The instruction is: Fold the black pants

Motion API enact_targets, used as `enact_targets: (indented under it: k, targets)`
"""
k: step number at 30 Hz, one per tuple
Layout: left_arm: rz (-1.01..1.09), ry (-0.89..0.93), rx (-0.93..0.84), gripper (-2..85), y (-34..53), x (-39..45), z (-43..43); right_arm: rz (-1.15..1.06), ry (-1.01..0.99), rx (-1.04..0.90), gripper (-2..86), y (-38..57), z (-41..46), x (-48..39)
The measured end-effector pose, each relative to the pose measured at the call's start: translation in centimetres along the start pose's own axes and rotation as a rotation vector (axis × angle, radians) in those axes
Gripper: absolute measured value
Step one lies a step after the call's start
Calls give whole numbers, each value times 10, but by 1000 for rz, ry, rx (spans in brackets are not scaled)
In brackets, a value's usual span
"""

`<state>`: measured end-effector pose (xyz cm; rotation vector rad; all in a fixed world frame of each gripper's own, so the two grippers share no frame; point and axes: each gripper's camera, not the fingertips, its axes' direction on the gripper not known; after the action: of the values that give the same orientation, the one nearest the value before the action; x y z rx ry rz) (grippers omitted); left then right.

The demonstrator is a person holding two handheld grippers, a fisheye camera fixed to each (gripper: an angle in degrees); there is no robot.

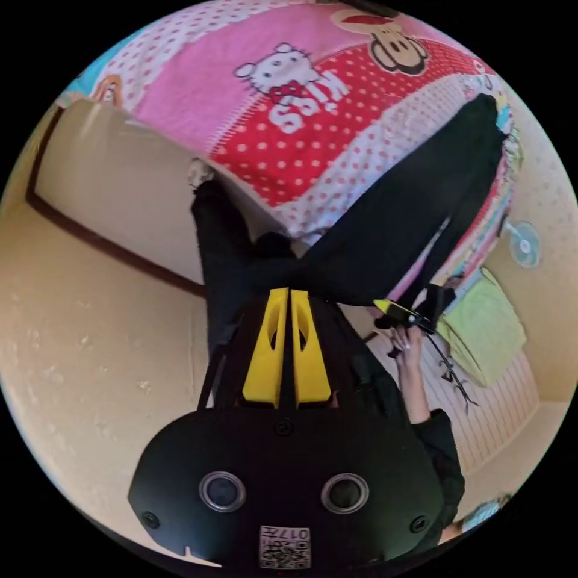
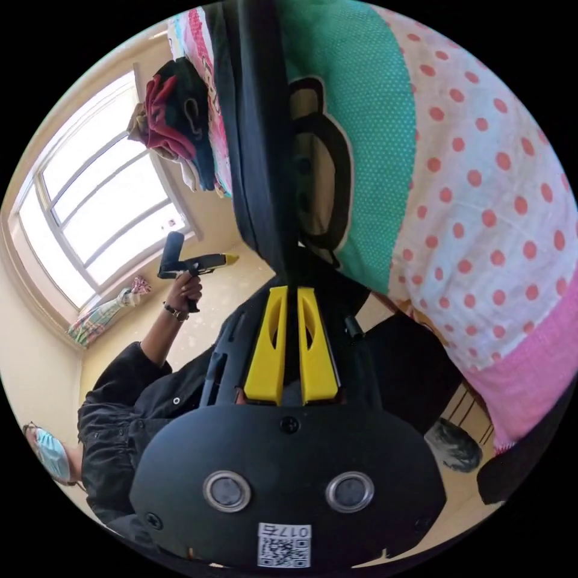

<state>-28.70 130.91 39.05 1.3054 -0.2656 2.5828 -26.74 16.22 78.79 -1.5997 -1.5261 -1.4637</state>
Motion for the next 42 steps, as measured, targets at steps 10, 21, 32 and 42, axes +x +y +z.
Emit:
enact_targets:
  k: [10, 21, 32, 42]
  targets:
    - [229, -60, 84, 24, -3, 60, 21, 190, 548, 565, 147, 175, -200, 29]
    - [493, -244, -177, -9, -18, 200, 110, 171, 191, 46, 48, 145, -152, 93]
    - [595, -192, -287, -10, -23, 240, 160, 76, 21, 406, 57, 244, -123, 50]
    - [535, -103, -320, -10, -45, 237, 186, 387, 311, 484, 176, 259, -204, 75]
